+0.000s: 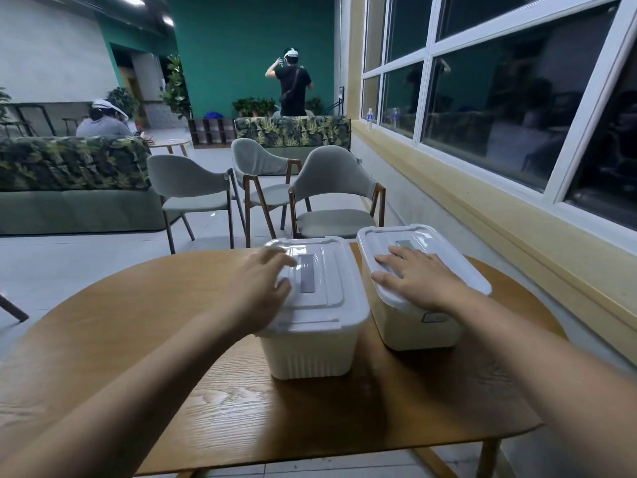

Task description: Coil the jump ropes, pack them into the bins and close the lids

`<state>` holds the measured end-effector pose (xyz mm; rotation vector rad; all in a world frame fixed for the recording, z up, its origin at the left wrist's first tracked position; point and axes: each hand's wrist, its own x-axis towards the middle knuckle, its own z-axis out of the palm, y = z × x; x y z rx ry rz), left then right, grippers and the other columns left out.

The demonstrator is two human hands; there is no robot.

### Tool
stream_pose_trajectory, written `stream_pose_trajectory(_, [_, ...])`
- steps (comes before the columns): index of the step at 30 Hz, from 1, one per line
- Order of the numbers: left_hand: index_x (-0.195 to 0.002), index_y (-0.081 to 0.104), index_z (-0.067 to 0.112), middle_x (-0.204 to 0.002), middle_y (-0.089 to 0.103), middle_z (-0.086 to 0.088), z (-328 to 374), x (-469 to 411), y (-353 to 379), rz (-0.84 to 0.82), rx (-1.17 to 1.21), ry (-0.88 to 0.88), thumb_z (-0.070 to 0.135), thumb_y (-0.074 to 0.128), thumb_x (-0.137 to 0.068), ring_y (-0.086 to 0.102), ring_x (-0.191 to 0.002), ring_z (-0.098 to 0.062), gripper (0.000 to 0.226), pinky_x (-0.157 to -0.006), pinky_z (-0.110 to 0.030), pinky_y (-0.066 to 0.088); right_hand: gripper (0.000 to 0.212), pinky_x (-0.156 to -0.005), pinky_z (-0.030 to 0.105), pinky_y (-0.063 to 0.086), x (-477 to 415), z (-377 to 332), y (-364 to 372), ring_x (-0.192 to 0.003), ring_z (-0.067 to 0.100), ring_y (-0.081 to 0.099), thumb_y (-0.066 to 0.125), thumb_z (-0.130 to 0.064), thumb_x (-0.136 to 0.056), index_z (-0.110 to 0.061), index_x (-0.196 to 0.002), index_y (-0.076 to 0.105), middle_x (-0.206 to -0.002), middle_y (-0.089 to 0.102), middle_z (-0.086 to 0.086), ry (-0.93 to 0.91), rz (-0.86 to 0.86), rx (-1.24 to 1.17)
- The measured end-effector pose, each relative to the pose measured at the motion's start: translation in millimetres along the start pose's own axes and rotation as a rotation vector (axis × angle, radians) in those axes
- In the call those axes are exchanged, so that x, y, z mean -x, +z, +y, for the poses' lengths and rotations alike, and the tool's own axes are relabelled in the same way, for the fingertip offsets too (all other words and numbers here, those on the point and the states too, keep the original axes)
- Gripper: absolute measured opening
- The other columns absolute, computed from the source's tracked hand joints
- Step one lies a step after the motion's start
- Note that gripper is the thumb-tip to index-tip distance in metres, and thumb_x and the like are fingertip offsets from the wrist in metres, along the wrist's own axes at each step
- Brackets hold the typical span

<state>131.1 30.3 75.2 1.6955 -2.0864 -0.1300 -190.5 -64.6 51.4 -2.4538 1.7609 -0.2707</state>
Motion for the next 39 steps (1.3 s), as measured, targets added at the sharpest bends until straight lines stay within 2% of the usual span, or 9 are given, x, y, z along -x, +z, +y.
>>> stream_pose_trajectory(3, [-0.158,0.037,0.046,-0.173,0.021,0.014,21,9,3,-0.282,-0.068,0.105,0.078,0.041,-0.098,0.028,-0.156,-0.014,0.068,-0.125,-0.049,0.033,0.076,-0.129,0.054,0.019,1,-1,-1,-0.161,0.024,0.026,0.023,-0.082,-0.100,-0.045,-0.165,0.033,-0.177,0.024,-0.006,-0.005,0.000,0.021])
stream_pose_trajectory(7, [-0.164,0.020,0.050,-0.177,0.008,0.017,21,10,12,-0.301,-0.178,0.116,0.095,0.033,-0.087,0.009,-0.163,-0.014,0.090,-0.130,-0.050,0.018,0.071,-0.129,0.054,0.018,3,-3,-2,-0.161,0.024,0.026,0.026,-0.078,-0.103,-0.044,-0.165,0.033,-0.178,0.023,-0.006,-0.004,0.003,0.027])
stream_pose_trajectory(12, [-0.163,0.017,0.056,-0.176,0.005,0.020,10,-4,17,-0.268,-0.156,0.100,0.096,0.026,-0.088,0.006,-0.163,-0.011,0.086,-0.128,-0.049,0.018,0.075,-0.131,0.055,0.018,2,-1,-4,-0.162,0.024,0.024,0.025,-0.082,-0.100,-0.045,-0.164,0.034,-0.178,0.023,-0.006,-0.008,-0.010,0.002])
stream_pose_trajectory(20, [-0.162,0.023,0.056,-0.176,0.012,0.020,4,-26,14,-0.312,-0.111,0.061,0.094,0.034,-0.087,0.020,-0.160,-0.015,0.084,-0.125,-0.052,0.029,0.074,-0.131,0.053,0.015,4,0,-5,-0.163,0.023,0.021,0.024,-0.081,-0.101,-0.045,-0.165,0.031,-0.179,0.020,-0.006,-0.008,-0.027,-0.017])
stream_pose_trajectory(23, [-0.157,0.038,0.048,-0.171,0.027,0.012,16,-44,6,-0.361,-0.044,0.038,0.088,0.043,-0.088,0.037,-0.149,-0.016,0.080,-0.118,-0.043,0.039,0.072,-0.131,0.052,0.013,3,-2,-11,-0.164,0.023,0.018,0.026,-0.078,-0.104,-0.043,-0.167,0.028,-0.179,0.017,-0.005,-0.024,-0.058,0.011])
stream_pose_trajectory(26, [-0.157,0.040,0.045,-0.172,0.027,0.012,28,-72,10,-0.326,-0.059,0.078,0.081,0.043,-0.093,0.035,-0.151,-0.016,0.074,-0.119,-0.040,0.033,0.074,-0.129,0.050,0.018,-5,1,-22,-0.161,0.022,0.023,0.028,-0.080,-0.102,-0.042,-0.166,0.031,-0.177,0.024,-0.004,-0.075,-0.119,0.074])
stream_pose_trajectory(30, [-0.158,0.034,0.050,-0.173,0.017,0.019,27,-110,24,-0.450,-0.213,0.126,0.078,0.047,-0.093,0.024,-0.157,-0.015,0.072,-0.125,-0.043,0.028,0.070,-0.119,0.038,0.031,-25,17,-41,-0.144,0.013,0.039,0.034,-0.081,-0.099,-0.044,-0.158,0.046,-0.161,0.041,-0.014,-0.163,-0.140,0.114])
stream_pose_trajectory(35, [-0.147,0.038,0.057,-0.158,0.026,0.025,23,-161,18,-0.573,-0.257,0.164,0.084,0.044,-0.085,0.031,-0.143,-0.008,0.068,-0.116,-0.039,0.040,0.068,-0.114,0.031,0.034,-61,42,-50,-0.133,0.007,0.038,0.034,-0.081,-0.098,-0.048,-0.157,0.043,-0.150,0.037,-0.020,-0.239,-0.226,0.130])
stream_pose_trajectory(39, [-0.145,0.044,0.056,-0.154,0.039,0.026,36,-194,-22,-0.773,-0.245,0.125,0.082,0.047,-0.086,0.050,-0.130,-0.007,0.064,-0.108,-0.035,0.049,0.067,-0.112,0.033,0.040,-76,41,-77,-0.132,0.009,0.045,0.035,-0.080,-0.098,-0.046,-0.155,0.046,-0.147,0.040,-0.019,-0.249,-0.392,0.097])
